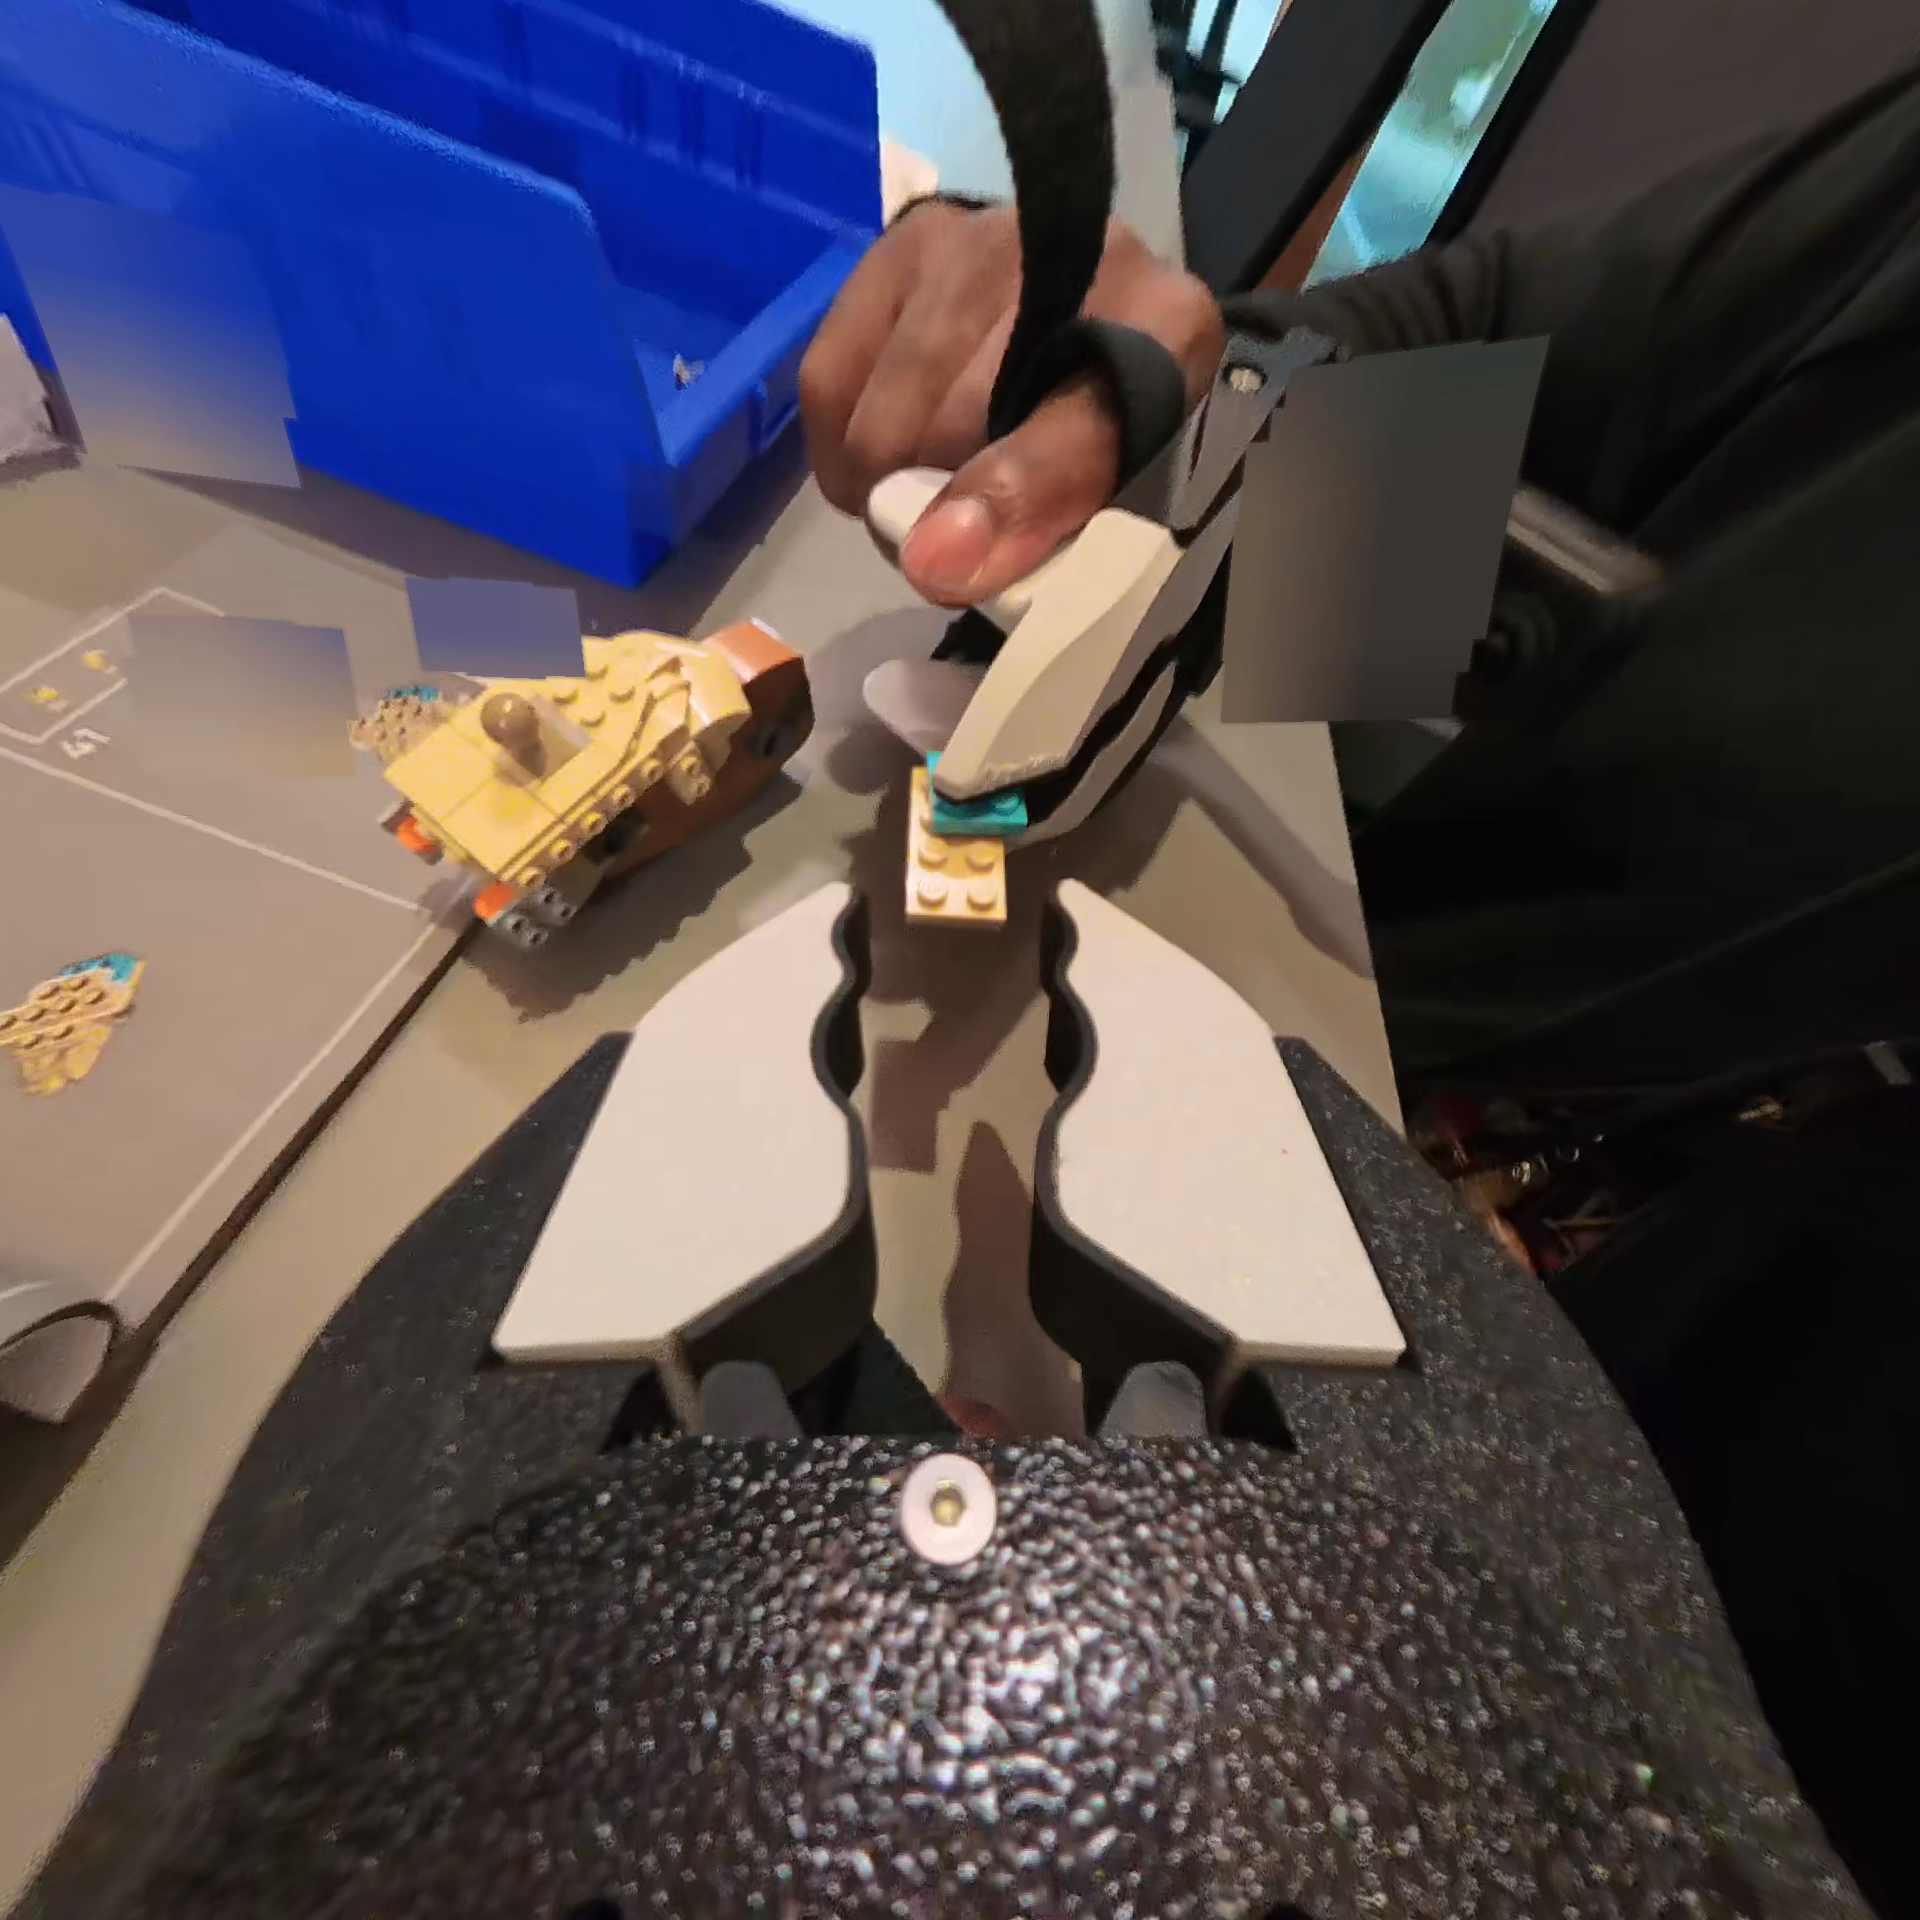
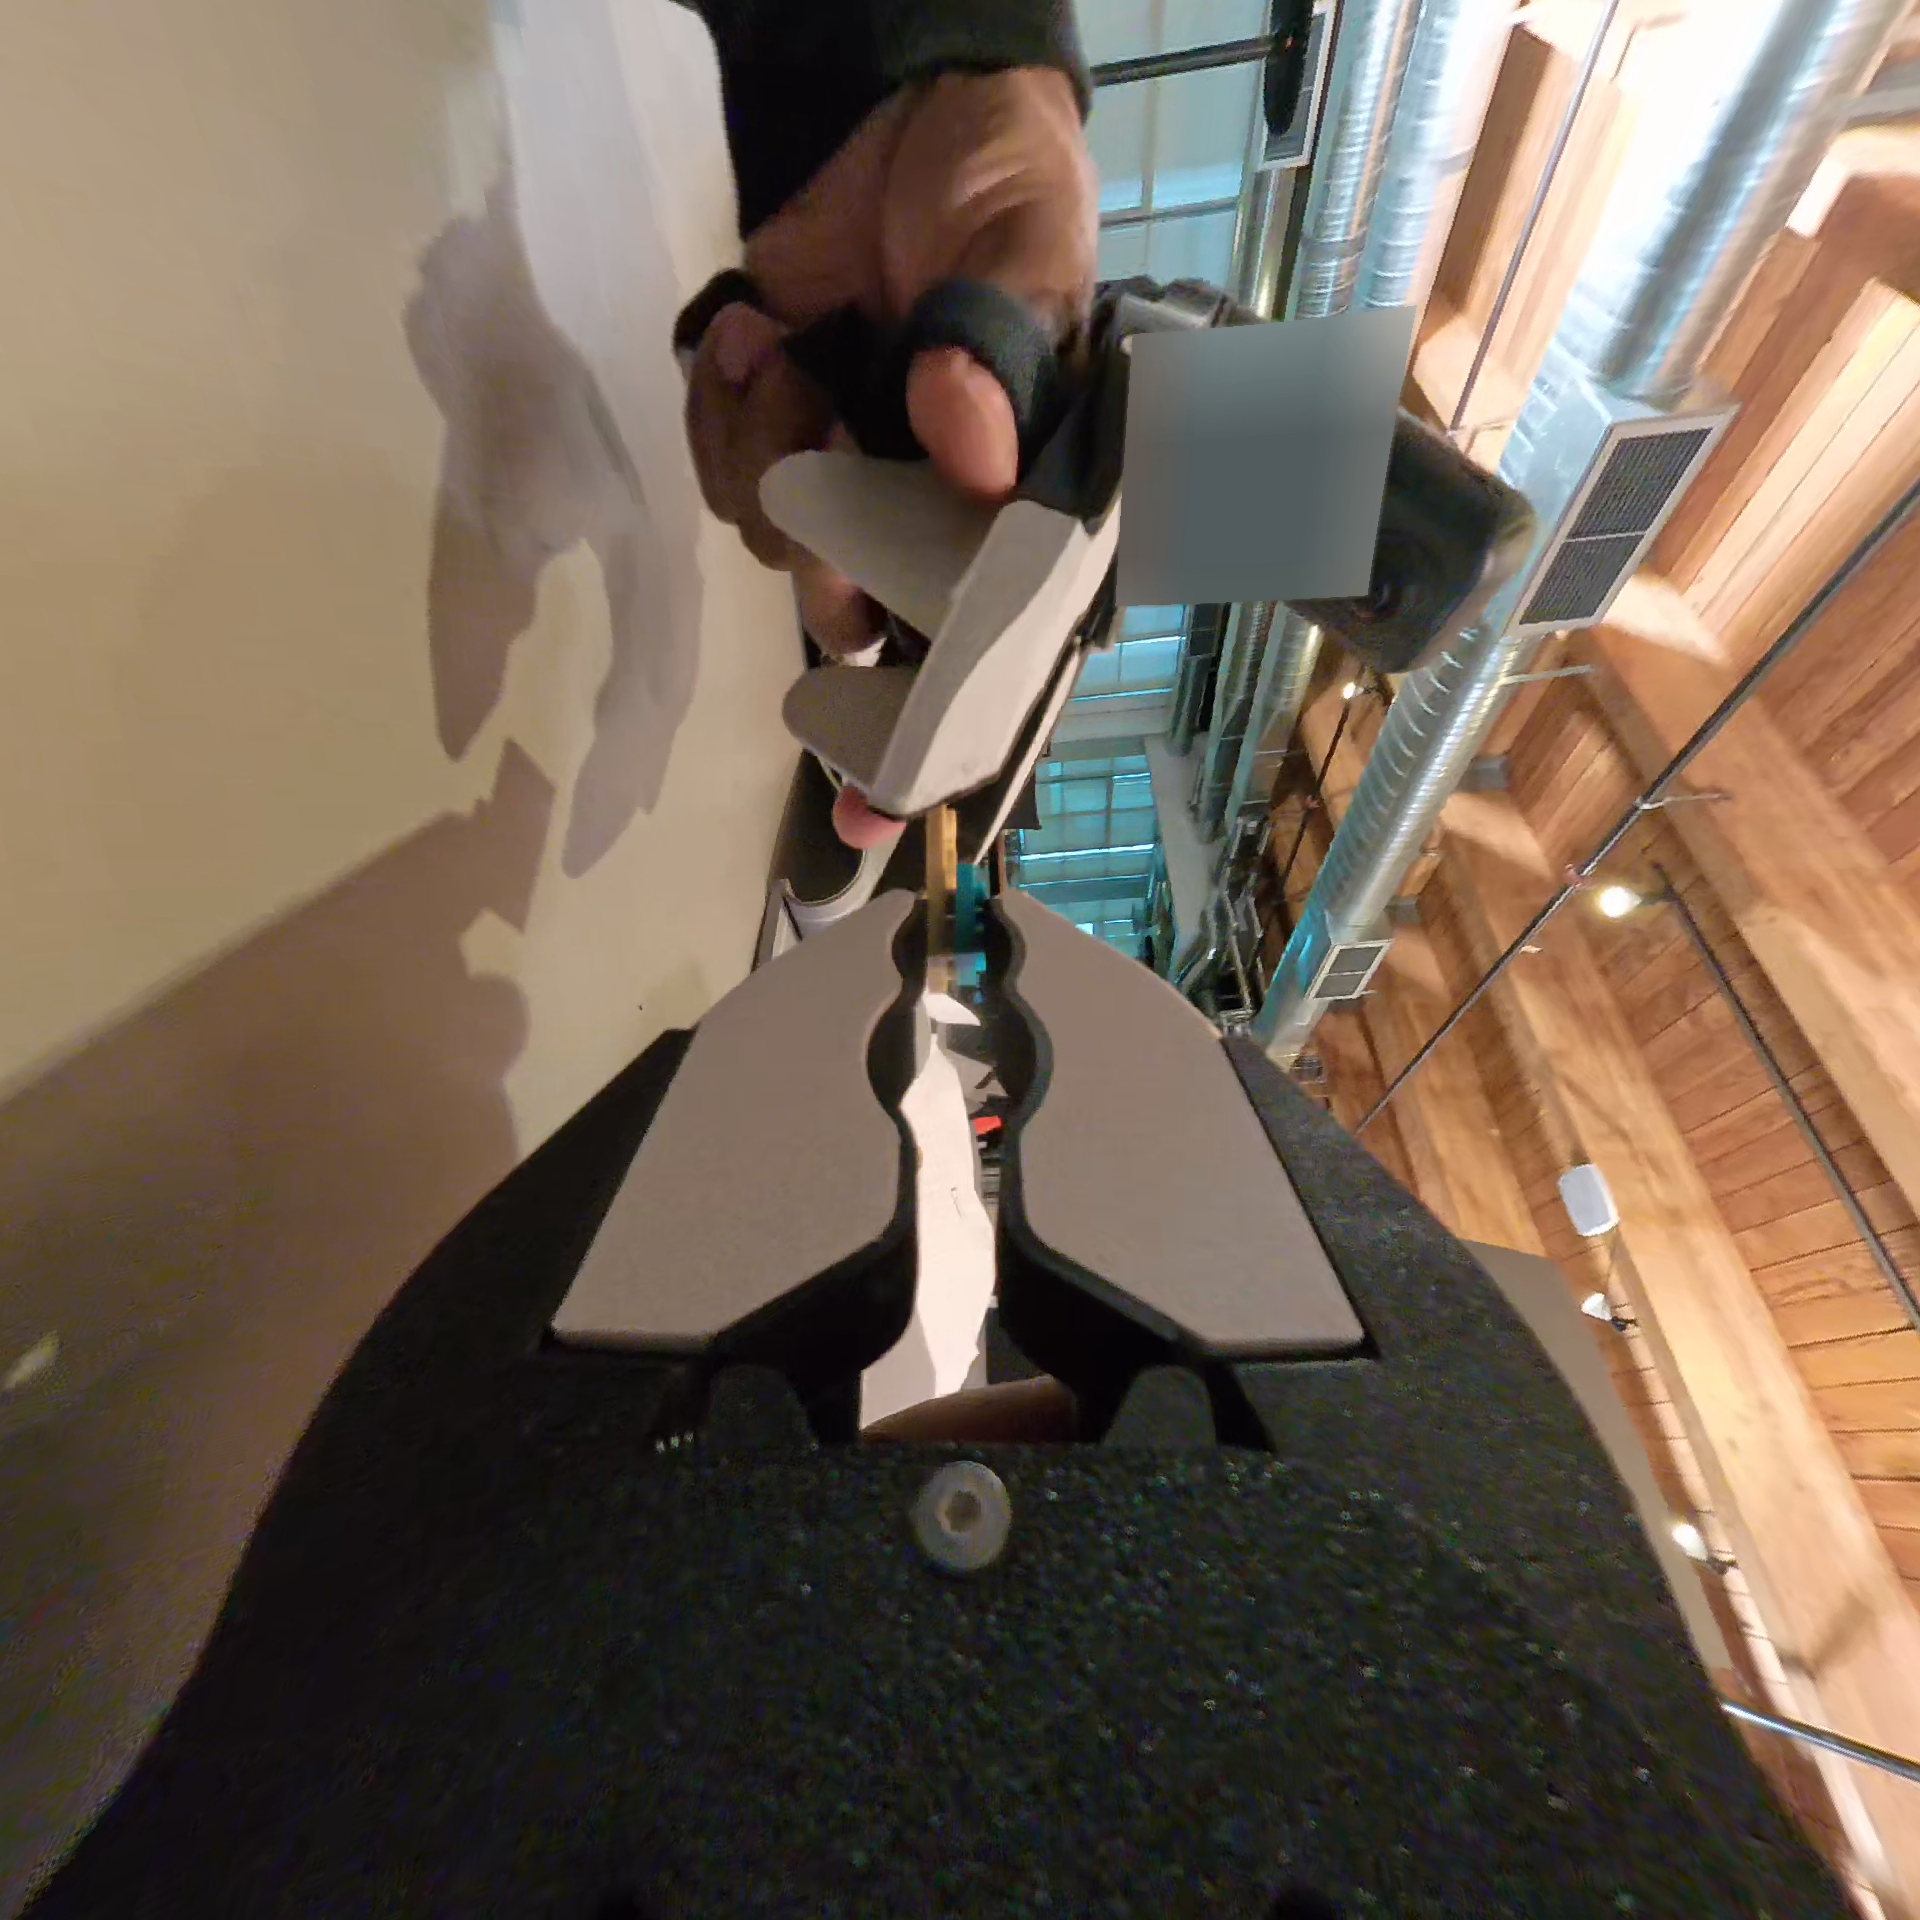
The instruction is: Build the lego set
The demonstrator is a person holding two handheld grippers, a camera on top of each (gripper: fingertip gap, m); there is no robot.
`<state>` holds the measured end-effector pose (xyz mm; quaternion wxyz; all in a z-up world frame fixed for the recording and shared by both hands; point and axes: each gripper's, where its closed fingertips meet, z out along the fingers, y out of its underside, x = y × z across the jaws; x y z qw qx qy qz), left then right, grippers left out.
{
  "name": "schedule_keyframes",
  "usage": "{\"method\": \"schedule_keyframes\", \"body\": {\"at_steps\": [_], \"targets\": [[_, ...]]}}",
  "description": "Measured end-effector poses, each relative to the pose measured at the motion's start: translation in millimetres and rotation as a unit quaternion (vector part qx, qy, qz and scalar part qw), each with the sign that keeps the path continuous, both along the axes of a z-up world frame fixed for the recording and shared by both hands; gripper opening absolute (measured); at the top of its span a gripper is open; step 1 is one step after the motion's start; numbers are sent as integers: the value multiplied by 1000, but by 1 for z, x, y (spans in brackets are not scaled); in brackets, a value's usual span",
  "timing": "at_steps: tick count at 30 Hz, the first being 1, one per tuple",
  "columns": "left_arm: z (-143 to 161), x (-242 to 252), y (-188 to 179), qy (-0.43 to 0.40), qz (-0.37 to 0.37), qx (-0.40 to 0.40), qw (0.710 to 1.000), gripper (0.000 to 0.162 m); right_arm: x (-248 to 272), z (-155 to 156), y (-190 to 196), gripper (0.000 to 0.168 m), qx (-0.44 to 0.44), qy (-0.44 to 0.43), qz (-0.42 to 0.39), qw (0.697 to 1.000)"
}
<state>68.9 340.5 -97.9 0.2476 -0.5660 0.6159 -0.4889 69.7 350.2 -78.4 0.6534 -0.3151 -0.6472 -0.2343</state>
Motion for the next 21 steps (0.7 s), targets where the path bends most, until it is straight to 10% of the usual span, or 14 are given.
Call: {"method": "schedule_keyframes", "body": {"at_steps": [21], "targets": [[7,8,3,-91,26,51,994,17,6,-2,6,10,25,6,-28,999]]}}
